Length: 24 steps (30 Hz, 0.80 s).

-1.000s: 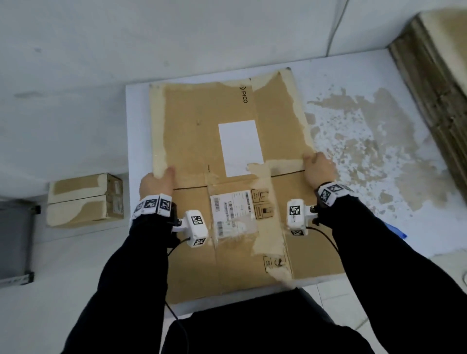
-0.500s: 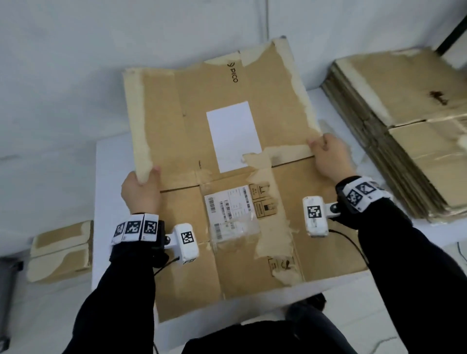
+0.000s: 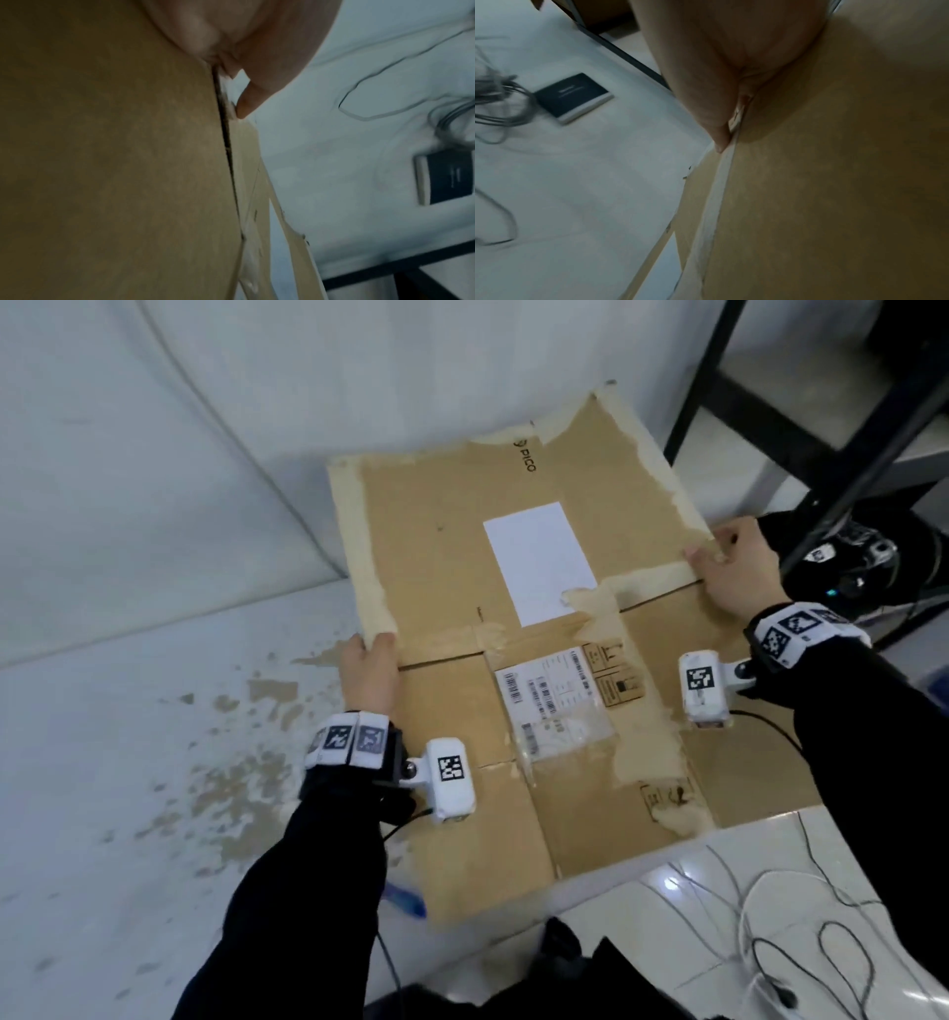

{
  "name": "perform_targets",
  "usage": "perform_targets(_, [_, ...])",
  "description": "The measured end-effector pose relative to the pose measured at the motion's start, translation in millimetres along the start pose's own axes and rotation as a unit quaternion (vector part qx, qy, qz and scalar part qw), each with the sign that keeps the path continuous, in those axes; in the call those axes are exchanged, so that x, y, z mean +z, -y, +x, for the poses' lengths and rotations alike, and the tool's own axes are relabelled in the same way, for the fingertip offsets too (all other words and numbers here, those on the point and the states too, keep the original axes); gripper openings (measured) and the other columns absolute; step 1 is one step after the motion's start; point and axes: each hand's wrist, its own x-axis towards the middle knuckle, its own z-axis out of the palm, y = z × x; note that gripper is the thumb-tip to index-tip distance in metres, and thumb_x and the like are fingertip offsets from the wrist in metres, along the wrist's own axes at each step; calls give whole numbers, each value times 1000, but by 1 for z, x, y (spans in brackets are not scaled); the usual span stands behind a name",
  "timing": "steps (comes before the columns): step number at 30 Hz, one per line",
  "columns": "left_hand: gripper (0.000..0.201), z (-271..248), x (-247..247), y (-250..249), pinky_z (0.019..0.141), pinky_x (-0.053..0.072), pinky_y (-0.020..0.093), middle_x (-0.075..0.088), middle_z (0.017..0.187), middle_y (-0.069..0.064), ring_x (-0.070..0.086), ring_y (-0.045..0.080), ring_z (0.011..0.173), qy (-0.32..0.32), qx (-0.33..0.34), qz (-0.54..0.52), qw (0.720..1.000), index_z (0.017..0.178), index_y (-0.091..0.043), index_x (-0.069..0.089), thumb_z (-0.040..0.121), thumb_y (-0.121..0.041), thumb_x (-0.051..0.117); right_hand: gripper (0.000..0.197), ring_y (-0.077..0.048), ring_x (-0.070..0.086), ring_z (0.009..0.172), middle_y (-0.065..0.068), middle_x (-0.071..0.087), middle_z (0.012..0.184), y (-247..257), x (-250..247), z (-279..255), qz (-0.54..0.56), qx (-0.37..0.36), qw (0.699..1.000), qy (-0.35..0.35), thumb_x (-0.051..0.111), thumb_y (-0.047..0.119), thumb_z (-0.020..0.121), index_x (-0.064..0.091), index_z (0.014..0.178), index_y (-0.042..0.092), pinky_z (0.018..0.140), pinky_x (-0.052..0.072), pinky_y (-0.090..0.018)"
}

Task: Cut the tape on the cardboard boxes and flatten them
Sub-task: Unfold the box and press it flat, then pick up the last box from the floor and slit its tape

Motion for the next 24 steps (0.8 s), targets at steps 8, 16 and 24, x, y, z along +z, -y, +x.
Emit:
perform_targets(8, [29,1,140,-10,62,20,27,52,114,17,48,27,96,53,-77,155,984,116,3,49,99,-18,39,46,-35,49,120,-20,54,129,-83,-22,94,-74,13,994,74,58,15,90,44,133,7,99,37,-36])
perform_targets(16, [52,20,191,11,99,36,34,41,137,22,46,36,121,-27,-71,81,994,136,-5,29,89,-4,51,57,-38,48,120,-21,52,128,-125,15,60,-182,-30,955,230,47,43,88,45,132,8,98,38,-48])
perform_targets(24, [106,23,193,20,113,18,49,18,153,19,12,36,142,146,-26,397,906,151,-21,-16,84,-55,59,95,-27,-33,139,-4,-35,151,-137,39,37,-243,43,911,330,41,74,80,-15,147,37,108,-14,-63])
